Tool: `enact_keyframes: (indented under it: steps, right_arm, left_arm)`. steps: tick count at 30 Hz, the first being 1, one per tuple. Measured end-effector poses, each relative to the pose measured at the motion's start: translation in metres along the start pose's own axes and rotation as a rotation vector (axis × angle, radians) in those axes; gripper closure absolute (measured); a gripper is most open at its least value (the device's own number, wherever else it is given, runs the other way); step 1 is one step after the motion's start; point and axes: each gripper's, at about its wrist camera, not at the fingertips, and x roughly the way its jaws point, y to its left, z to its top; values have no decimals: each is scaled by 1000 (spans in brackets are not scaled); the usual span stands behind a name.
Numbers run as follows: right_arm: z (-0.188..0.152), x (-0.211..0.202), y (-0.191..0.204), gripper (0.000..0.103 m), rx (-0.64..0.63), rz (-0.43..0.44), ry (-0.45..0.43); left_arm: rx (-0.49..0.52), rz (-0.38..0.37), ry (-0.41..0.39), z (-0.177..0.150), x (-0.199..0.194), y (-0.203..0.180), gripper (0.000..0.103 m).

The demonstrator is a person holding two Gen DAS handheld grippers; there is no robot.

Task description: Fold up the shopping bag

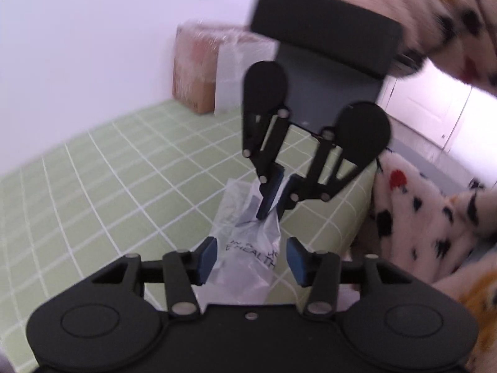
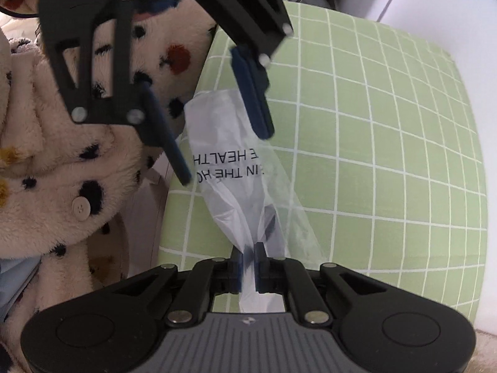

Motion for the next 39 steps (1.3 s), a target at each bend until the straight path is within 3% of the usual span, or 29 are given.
enact_keyframes:
  steps: [1, 4, 8, 11, 12, 16, 20, 24, 30, 39]
  right_arm:
    - [0, 0, 1, 94, 0, 2, 4]
    - [-2, -1, 3, 94, 6, 4, 6]
    - [-5, -4, 6, 94, 12, 4, 6]
    - [-2, -1, 5, 94, 15, 9, 7]
    - [-1, 0, 5, 94, 16, 11, 7]
    - [7, 6, 0, 93, 38, 30, 5]
    - [6, 9, -11, 93, 103, 67, -5]
    - [3, 2, -31, 91, 168, 95, -37]
    - [-16, -18, -40, 85, 194, 84, -128]
    - [-52, -23, -37, 68, 92, -19, -210]
  left_arm:
    - [51, 31, -51, -2, -4, -9, 52]
    - [148, 51, -90, -6, -4, -22, 52]
    - [330, 79, 9, -15, 15, -40, 52]
    - [389, 110, 22, -24, 21, -45, 54]
    - [384, 118, 26, -25, 22, -44, 61]
    - [295, 114, 53, -27, 23, -33, 72]
    - [139, 83, 85, -25, 21, -19, 75]
    - [-98, 1, 117, -19, 26, 11, 75]
    - [-327, -136, 175, -17, 34, 52, 76]
    - [-414, -223, 193, -20, 48, 71, 75]
